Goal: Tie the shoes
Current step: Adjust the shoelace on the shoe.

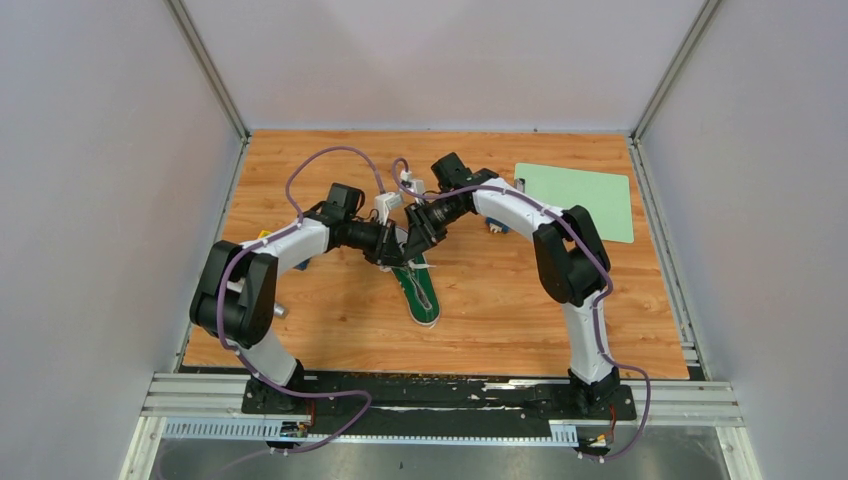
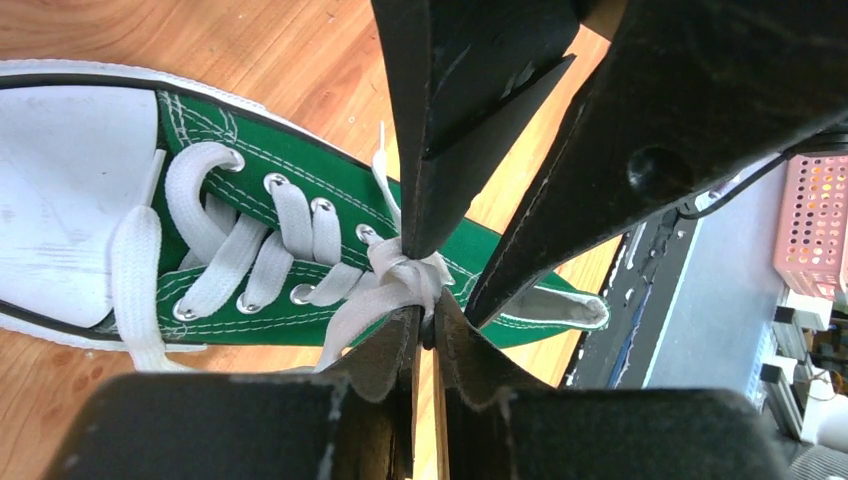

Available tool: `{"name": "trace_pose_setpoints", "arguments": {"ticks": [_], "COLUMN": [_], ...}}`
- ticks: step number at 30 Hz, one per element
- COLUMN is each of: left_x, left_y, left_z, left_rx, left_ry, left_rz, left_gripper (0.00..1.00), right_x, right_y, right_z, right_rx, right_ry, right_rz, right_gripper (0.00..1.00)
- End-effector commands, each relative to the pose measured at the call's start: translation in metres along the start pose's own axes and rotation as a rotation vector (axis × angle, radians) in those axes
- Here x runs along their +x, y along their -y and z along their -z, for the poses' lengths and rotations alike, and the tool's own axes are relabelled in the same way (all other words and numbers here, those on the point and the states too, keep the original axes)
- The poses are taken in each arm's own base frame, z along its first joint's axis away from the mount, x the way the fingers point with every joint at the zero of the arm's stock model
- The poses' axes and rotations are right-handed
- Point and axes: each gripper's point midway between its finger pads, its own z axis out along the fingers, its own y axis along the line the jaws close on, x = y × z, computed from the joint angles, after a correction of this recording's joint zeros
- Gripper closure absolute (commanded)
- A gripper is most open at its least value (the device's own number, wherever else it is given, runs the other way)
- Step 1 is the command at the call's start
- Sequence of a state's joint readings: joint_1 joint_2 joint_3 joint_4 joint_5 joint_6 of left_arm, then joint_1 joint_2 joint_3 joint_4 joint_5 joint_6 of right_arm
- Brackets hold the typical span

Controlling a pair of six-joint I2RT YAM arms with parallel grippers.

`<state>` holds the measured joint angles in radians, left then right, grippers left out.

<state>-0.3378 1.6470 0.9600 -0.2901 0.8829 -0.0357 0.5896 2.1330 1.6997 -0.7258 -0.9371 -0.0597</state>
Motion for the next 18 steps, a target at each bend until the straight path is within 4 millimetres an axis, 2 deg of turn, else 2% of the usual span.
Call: {"name": "trace_pose_setpoints", "arguments": {"ticks": [1, 10, 18], "left_x": [-0.008, -0.005, -0.0059], "left_y": [0.0021, -0.0001, -0.0001], "left_z": [-0.0002, 0.0016, 0.0013], "left_rx": [0.023, 0.012, 0.016], "left_ry": [0.011, -0.004, -0.004], "left_rz": [-0.027, -0.051, -0.056], "left_gripper": [0.87, 0.89, 0.9], "right_x": [-0.0213, -0.018, -0.0148], "right_y": [0.0167, 0.0249, 0.0179], "right_z": [0.0045, 0.0012, -0.0048], "right_rx": [0.099, 0.118, 0.072], "right_ry": [0.047, 0.039, 0.026], "right_rz": [0.054, 0.049, 0.076], "right_gripper": [0.71, 0.7, 0.67]}}
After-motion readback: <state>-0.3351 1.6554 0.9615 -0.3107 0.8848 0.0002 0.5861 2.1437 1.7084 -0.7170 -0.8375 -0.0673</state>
